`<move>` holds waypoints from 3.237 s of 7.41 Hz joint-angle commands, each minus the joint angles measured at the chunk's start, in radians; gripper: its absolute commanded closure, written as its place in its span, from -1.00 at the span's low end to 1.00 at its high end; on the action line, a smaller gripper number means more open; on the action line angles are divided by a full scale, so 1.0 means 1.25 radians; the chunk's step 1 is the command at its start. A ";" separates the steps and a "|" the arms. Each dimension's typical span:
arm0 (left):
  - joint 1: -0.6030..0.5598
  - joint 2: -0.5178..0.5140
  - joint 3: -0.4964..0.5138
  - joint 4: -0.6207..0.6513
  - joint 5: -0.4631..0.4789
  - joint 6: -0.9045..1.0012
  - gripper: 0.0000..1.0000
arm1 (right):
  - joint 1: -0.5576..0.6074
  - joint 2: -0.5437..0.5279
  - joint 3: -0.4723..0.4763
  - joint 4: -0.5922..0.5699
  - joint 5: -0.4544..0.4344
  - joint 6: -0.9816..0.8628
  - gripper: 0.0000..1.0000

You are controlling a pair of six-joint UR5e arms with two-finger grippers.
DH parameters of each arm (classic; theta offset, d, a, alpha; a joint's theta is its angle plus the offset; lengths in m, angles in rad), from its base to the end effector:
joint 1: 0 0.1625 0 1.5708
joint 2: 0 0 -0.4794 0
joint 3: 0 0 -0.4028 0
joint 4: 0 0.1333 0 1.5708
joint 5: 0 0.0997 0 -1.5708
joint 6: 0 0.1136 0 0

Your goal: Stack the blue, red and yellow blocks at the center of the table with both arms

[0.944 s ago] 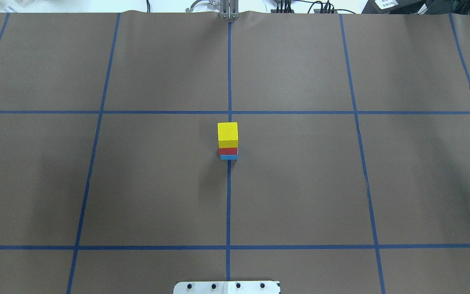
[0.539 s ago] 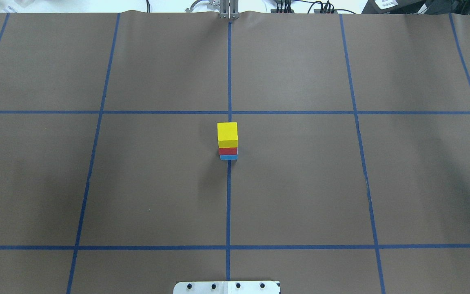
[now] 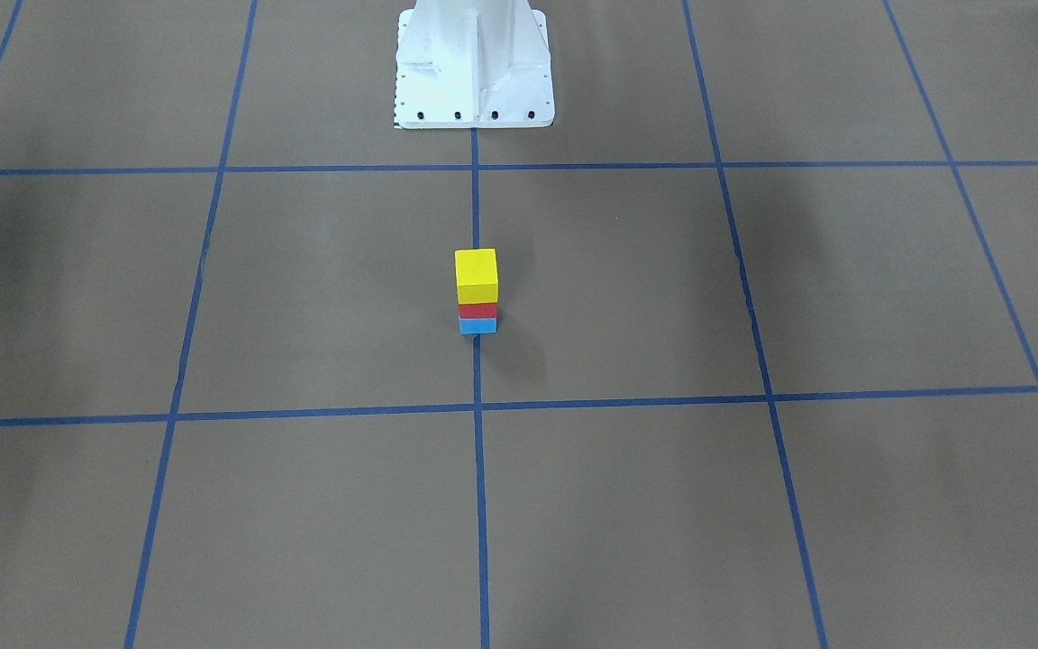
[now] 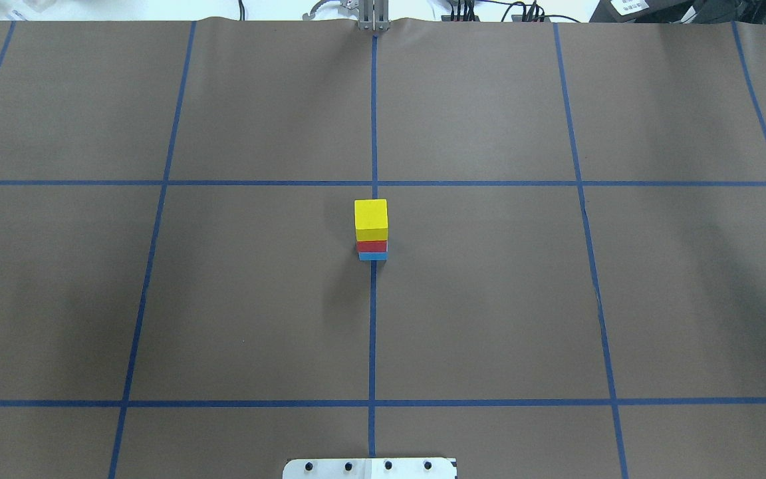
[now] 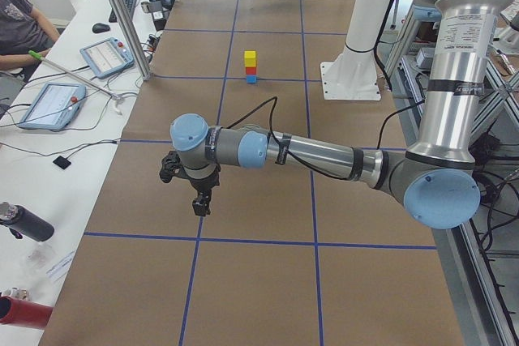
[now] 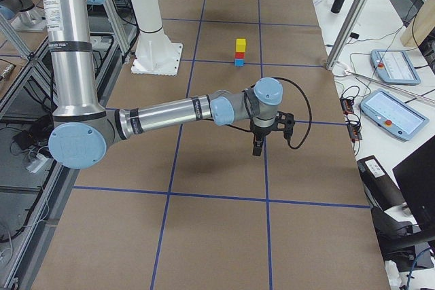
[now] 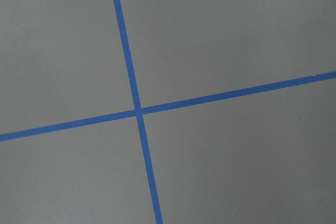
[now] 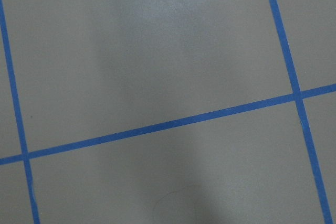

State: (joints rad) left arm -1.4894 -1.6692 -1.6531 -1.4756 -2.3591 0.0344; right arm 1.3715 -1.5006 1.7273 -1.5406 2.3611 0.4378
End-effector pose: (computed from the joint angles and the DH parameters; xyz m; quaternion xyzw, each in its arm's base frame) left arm -0.0079 -0.5520 0.6385 0.0304 0.3845 0.0698 0.9200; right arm -0.0559 -0.5425 0.6022 -0.0073 -0.3996 0.0599 0.9147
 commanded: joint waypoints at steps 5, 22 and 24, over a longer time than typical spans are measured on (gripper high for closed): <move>-0.001 0.004 0.001 0.004 -0.001 0.001 -0.99 | 0.026 -0.003 -0.017 -0.066 -0.068 -0.197 -1.00; -0.003 0.015 -0.009 -0.006 -0.003 0.004 -0.99 | 0.026 -0.027 -0.015 -0.057 -0.060 -0.194 -1.00; -0.003 0.015 -0.011 -0.006 -0.003 0.004 -0.99 | 0.026 -0.027 -0.015 -0.057 -0.059 -0.194 -1.00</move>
State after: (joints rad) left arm -1.4924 -1.6506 -1.6650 -1.4834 -2.3623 0.0399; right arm 1.4036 -1.5340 1.7088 -1.6122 2.2866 0.1948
